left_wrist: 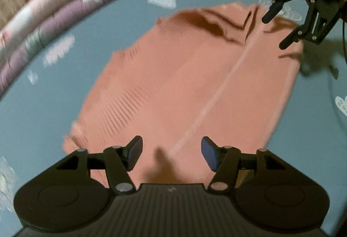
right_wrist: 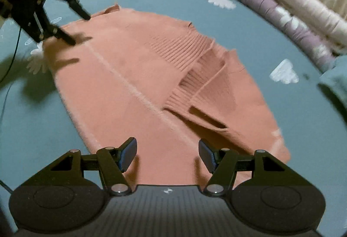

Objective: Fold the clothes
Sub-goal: 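Lay the hem down near the collar and open both tools, then withdraw both open tools from the folded sweater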

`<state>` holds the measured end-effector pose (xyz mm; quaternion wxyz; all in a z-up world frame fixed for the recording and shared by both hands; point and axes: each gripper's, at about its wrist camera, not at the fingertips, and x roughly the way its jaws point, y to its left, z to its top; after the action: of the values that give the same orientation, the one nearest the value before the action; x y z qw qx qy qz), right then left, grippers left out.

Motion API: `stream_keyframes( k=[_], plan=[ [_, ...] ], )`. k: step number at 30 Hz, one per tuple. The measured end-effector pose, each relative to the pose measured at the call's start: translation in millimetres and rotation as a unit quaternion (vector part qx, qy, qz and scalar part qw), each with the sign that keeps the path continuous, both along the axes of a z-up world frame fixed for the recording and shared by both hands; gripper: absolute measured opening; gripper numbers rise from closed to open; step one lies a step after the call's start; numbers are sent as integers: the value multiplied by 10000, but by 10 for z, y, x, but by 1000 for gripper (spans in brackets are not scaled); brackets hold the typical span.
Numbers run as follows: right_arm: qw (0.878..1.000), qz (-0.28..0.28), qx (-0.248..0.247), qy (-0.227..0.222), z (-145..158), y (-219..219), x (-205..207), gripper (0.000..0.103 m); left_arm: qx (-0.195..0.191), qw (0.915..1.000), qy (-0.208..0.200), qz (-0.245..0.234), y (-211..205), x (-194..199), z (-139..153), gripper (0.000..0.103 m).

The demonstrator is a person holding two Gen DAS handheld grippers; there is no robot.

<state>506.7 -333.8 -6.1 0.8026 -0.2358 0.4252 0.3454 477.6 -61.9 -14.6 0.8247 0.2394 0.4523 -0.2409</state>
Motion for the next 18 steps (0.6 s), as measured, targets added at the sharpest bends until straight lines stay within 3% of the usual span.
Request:
stream_keyframes(
  k=[7, 12, 15, 18],
  plan=[
    [9943, -959, 432, -198, -42, -258, 530, 68, -406, 9981, 112, 459, 116, -89, -12, 61],
    [9843, -1550, 761, -373, -32, -429, 569, 69, -334, 9975, -23, 615, 180, -98, -8, 61],
    [9768, -1862, 949, -475, -25, -516, 576, 69, -488, 9957, -193, 758, 235, -24, 42, 61],
    [9786, -1728, 999, -499, -41, -393, 427, 69, -748, 9915, -282, 1023, 303, 113, 41, 61]
  ],
)
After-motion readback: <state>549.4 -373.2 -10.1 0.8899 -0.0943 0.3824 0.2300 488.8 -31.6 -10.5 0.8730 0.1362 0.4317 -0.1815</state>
